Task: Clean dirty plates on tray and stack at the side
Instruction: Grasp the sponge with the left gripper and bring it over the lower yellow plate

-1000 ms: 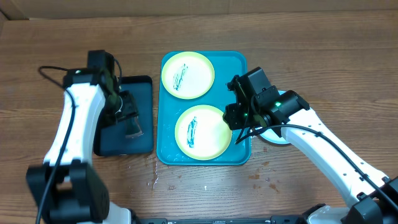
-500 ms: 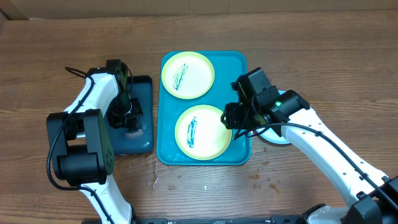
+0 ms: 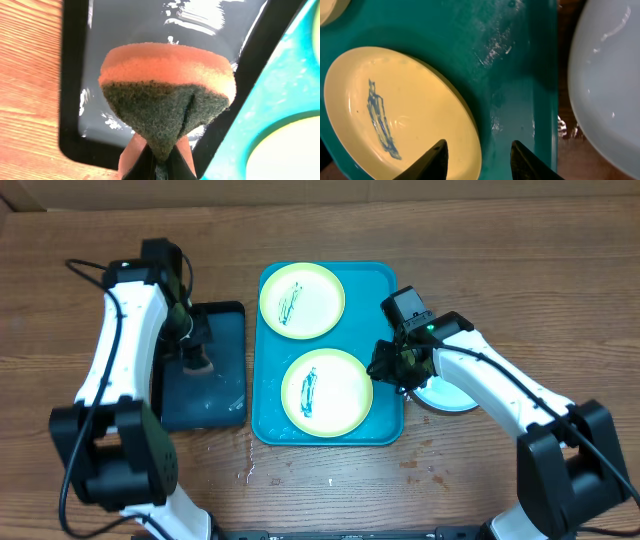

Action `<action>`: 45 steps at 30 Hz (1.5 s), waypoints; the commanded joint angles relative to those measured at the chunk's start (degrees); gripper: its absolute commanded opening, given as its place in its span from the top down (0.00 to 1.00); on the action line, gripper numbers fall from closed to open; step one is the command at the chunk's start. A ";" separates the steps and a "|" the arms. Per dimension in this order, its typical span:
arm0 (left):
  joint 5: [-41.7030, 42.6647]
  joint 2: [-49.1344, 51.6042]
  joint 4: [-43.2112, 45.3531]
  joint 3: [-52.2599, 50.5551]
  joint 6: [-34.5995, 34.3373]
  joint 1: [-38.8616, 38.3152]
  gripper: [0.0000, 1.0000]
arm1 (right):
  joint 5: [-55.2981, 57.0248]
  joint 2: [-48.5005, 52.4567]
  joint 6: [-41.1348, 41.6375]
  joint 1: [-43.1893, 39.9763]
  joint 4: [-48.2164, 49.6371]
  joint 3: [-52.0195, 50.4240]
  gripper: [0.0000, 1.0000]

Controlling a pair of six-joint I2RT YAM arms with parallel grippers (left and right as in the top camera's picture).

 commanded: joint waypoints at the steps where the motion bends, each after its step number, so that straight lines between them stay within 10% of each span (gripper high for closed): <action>1: -1.84 -0.46 1.60 -2.29 1.31 0.17 0.96 | -4.57 1.75 -12.81 -0.04 0.76 0.24 0.57; 10: -1.66 -0.33 18.03 -22.10 0.90 0.31 0.96 | -2.10 5.25 -13.05 0.17 0.94 0.20 0.57; 20: -1.38 -0.33 16.55 -22.12 1.16 0.31 0.96 | -3.30 11.19 -14.19 1.86 1.18 0.17 0.58; 28: -0.35 0.28 18.05 -23.93 1.38 0.26 0.96 | -3.26 13.03 -13.90 2.45 1.73 0.20 0.81; 31: 1.25 -0.13 12.79 -18.95 3.30 0.26 0.96 | -3.21 13.03 -13.46 1.70 1.90 0.24 0.96; 37: 1.75 -1.14 -5.42 6.01 4.20 -0.74 0.96 | -2.25 13.03 -8.92 -1.18 3.21 0.26 0.96; 45: 14.56 -2.23 -6.86 14.23 5.64 -10.54 0.96 | -2.84 13.03 -10.67 -1.07 3.52 0.26 0.96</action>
